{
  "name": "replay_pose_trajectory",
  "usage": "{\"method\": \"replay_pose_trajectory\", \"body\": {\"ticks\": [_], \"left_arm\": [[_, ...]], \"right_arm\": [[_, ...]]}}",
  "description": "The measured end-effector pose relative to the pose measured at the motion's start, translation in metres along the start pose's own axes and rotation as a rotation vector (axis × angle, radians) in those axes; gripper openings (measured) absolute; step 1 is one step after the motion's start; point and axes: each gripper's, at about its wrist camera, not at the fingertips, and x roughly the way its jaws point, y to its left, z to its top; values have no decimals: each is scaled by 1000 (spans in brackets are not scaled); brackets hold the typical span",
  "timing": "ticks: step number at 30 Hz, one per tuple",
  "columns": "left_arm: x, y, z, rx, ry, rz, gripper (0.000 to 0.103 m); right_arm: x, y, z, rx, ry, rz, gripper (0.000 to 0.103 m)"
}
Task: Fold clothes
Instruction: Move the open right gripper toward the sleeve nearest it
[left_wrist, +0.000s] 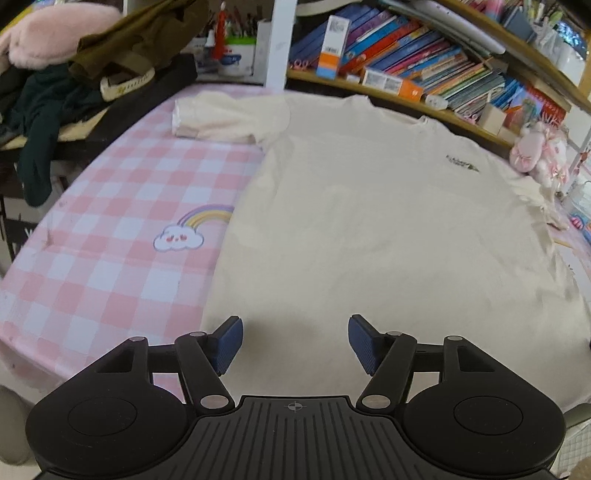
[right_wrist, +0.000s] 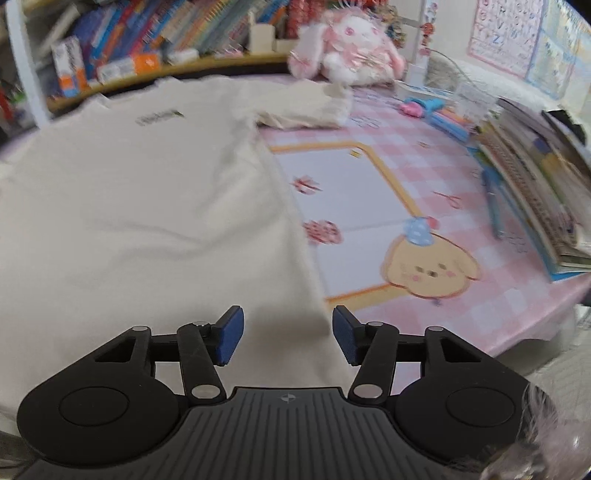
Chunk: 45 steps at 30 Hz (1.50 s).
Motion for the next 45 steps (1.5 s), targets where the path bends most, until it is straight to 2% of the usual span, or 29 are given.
{"method": "replay_pose_trajectory", "body": {"ticks": [3, 4, 5, 7, 12, 18, 23, 25, 29, 34, 37, 39, 40, 45], "left_arm": [[3, -2, -2, 5, 10, 9, 66], [4, -3, -3, 7, 13, 12, 68], [4, -4, -4, 9, 16, 14, 69], [6, -5, -5, 13, 23, 20, 70], [5, -13, -11, 65, 27, 3, 75], [3, -17, -15, 118, 28, 2, 76], [3, -15, -13, 88, 33, -12, 76], [2, -14, -12, 76, 35, -17, 76], [0, -12, -10, 53, 20, -33, 76], [-5, -15, -7, 66, -20, -27, 80], [-6, -16, -7, 59, -32, -25, 83], [-6, -15, -7, 49, -30, -28, 85], [-6, -15, -7, 43, -30, -29, 87], [-5, -15, -4, 18, -51, -9, 93]], "right_arm": [[3, -5, -2, 0, 13, -1, 43], [4, -7, -3, 0, 17, -1, 38], [5, -9, -4, 0, 21, -1, 30], [7, -13, -5, 0, 30, -1, 7], [9, -24, -7, 31, 38, -19, 5], [5, -28, -10, 57, 50, -14, 6], [4, -27, -10, 48, 49, -14, 8], [3, -25, -11, 57, 48, -20, 12], [-4, -22, -13, 65, 17, -21, 31], [-18, -12, -7, 57, -31, -12, 43], [-24, -4, -4, 55, -56, -6, 61], [-28, 1, -2, 49, -82, -8, 78], [-30, 3, -1, 44, -91, -14, 81], [-29, 3, 7, 43, -104, -34, 83]]}}
